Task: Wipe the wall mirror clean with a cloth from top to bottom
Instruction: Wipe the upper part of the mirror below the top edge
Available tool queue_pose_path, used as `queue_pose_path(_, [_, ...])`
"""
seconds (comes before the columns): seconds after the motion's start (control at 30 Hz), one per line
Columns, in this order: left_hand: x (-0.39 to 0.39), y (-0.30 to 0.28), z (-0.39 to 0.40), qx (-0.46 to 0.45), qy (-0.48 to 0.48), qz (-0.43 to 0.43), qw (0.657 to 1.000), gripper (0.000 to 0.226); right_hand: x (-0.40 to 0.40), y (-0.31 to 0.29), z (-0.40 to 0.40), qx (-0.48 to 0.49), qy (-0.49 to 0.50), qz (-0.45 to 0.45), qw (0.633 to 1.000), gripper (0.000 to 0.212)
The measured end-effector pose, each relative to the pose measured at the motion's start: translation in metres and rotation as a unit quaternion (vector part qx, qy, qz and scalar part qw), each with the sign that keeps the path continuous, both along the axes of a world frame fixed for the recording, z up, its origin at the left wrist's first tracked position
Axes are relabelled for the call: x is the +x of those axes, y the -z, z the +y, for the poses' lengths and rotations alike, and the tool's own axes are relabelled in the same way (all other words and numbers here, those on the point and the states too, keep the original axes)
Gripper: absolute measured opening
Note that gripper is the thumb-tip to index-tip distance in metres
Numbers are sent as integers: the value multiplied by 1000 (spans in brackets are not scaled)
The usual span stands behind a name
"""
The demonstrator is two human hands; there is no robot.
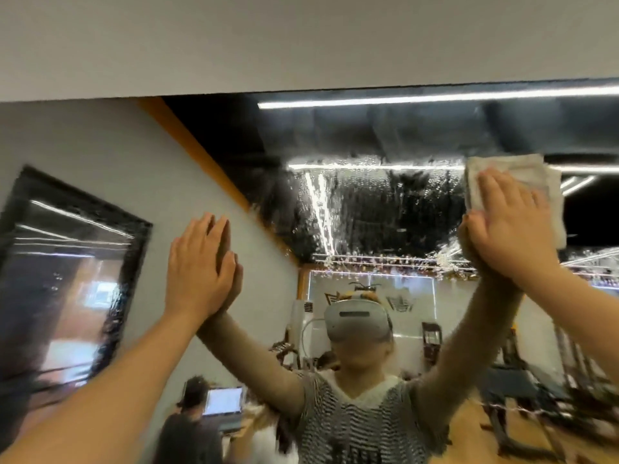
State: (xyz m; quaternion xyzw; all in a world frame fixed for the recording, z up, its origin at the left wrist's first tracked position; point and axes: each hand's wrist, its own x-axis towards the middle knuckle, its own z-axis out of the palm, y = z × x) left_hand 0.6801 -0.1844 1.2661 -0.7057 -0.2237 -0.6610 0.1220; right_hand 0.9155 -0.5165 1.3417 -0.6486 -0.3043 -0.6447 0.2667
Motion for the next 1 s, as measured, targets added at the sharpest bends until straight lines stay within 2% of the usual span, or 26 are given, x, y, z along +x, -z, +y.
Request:
queue_pose_path(0.17, [3,1,7,20,15,-14,1000,68,1,-4,0,-19,33,29,999,73])
queue_pose_path(0.3, [6,1,8,32,11,-22,999,68,-11,-12,24,25,33,65,997,71])
queue_pose_path(0.47, [6,1,9,35,16,-28,999,68,-57,-12,94,-30,0,18,999,58])
queue_pose_path(0.6, [6,1,11,40,21,-27,999,68,-80,-10,130,-63,3,-4,998,57])
queue_pose_path(0.8, [6,0,11,34,22,-25,999,69,-62,-17,93,-120,13,-20,992,56])
queue_pose_path(1.0, [5,1,9,30,26,-25,999,70,-15,-15,15,-15,30,56,998,73])
